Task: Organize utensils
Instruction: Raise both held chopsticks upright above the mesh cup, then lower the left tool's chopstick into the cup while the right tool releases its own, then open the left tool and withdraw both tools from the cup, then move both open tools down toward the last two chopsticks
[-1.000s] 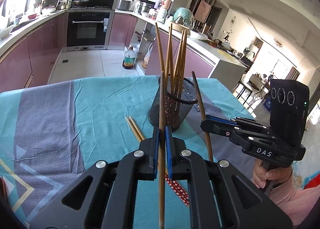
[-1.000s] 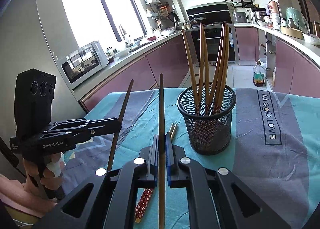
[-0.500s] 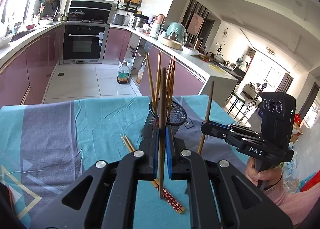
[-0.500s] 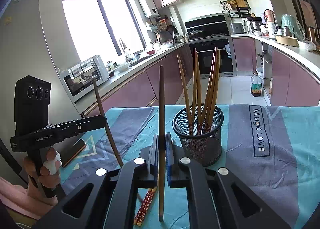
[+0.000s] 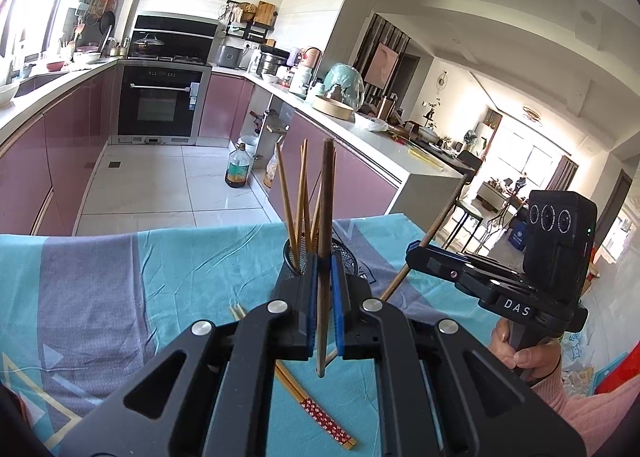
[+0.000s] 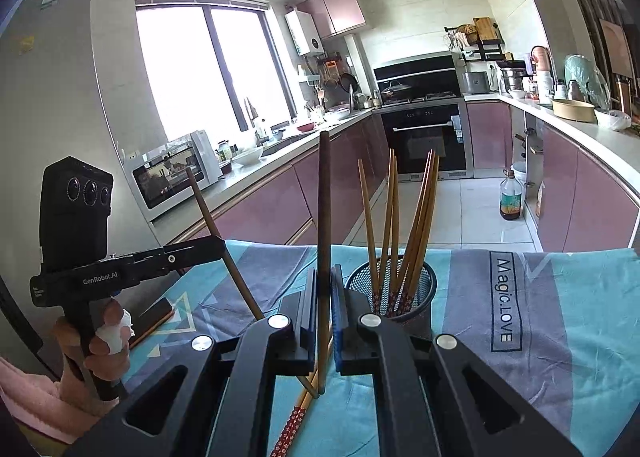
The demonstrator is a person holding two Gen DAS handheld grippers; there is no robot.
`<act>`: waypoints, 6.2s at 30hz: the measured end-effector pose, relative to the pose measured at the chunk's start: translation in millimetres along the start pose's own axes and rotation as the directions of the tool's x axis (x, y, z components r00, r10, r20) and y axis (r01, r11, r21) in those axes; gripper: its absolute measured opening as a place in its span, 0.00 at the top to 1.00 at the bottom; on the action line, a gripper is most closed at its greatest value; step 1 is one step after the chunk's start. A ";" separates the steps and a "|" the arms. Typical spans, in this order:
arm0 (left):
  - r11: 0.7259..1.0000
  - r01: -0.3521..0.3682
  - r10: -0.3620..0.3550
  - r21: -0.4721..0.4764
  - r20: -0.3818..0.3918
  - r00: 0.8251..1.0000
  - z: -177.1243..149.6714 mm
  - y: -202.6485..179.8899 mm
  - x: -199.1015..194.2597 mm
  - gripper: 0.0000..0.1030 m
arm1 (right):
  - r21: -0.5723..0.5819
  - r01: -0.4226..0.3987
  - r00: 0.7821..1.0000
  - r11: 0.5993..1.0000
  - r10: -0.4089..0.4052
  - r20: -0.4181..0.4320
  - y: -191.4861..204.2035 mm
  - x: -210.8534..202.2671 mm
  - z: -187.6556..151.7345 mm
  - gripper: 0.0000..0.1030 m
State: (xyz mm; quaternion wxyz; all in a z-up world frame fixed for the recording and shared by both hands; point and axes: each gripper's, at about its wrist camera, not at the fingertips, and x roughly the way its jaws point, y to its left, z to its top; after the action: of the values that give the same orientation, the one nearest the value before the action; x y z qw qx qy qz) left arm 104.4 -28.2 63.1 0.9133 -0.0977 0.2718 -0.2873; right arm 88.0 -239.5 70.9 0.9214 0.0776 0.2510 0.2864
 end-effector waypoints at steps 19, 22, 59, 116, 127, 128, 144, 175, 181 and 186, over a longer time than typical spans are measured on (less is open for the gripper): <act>0.998 0.018 -0.022 0.055 0.072 0.997 49.5 -18.6 1.5 0.93 | -0.074 0.069 0.991 0.995 -0.059 0.122 -5.7 -18.3 52.0 0.95; 0.998 0.018 -0.023 0.061 0.085 0.996 58.6 -19.4 1.8 0.93 | -0.076 0.079 0.989 0.994 -0.068 0.133 -8.4 -18.5 58.7 0.95; 0.996 -0.049 0.044 0.072 0.071 0.997 69.8 -17.9 39.0 0.93 | -0.013 0.122 0.992 0.992 -0.122 0.028 -41.4 31.9 48.5 0.95; 0.947 -0.316 0.320 0.058 -0.101 0.942 -38.0 58.4 43.4 0.41 | -0.080 0.007 0.966 0.997 -0.028 -0.257 20.7 74.7 -52.1 0.71; 0.944 -0.328 0.328 0.034 -0.178 0.928 -83.2 69.4 47.0 0.40 | -0.023 0.032 0.913 0.999 -0.038 -0.405 24.1 114.2 -95.6 0.72; 0.945 -0.326 0.326 0.030 -0.184 0.927 -85.6 70.4 47.4 0.40 | -0.023 0.036 0.912 0.999 -0.042 -0.409 24.6 114.9 -96.9 0.72; 0.949 -0.313 0.311 0.030 -0.228 0.923 -98.2 66.4 61.1 0.38 | -0.089 0.091 0.900 0.992 -0.121 -0.419 36.9 128.0 -105.3 0.72; 0.959 -0.248 0.281 0.136 -0.367 0.887 -114.3 52.4 122.7 0.65 | 0.008 0.063 0.902 0.998 -0.053 -0.429 4.9 104.5 -106.9 0.76; 0.959 -0.243 0.281 0.146 -0.368 0.886 -115.3 53.5 119.1 0.77 | -0.002 0.066 0.902 0.998 -0.061 -0.428 6.7 109.9 -104.7 0.76; 0.962 -0.228 0.267 0.148 -0.371 0.889 -118.5 53.8 114.2 0.86 | -0.023 0.074 0.902 0.997 -0.077 -0.426 9.6 117.6 -101.9 0.75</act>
State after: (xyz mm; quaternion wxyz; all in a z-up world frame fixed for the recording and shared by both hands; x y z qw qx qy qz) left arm 142.8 -52.9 -103.9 0.8744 0.0426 0.4421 -0.1954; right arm 115.1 -165.0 -63.3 0.8550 0.0003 0.4480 0.2614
